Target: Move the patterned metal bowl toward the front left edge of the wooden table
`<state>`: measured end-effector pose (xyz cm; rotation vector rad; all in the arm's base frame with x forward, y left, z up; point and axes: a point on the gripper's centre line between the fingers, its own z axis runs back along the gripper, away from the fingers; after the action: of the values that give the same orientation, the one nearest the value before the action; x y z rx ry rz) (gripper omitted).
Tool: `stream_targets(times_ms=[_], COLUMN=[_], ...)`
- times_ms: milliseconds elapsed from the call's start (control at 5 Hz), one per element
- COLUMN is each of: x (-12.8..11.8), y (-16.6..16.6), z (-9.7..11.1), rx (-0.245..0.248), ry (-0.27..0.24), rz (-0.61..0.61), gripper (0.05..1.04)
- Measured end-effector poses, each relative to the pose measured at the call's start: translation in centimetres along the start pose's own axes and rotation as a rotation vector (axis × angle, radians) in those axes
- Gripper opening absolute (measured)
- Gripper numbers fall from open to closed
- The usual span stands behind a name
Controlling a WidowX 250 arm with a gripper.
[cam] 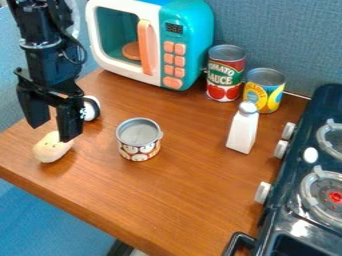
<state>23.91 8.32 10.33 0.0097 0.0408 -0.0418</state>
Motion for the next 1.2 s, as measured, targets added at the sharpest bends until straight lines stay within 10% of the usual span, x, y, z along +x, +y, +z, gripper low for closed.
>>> stream_targets(times_ms=[200,800,1200], x=[-0.2,7.4,12.0], y=[-0.1,-3.8,-4.9], z=[-0.7,0.4,-1.4], rx=[-0.012,-0.158,-0.107], ry=[0.027,-0.165,-0.224], rz=[0.000,0.025,0.021], gripper=[1.001,1.001,1.001])
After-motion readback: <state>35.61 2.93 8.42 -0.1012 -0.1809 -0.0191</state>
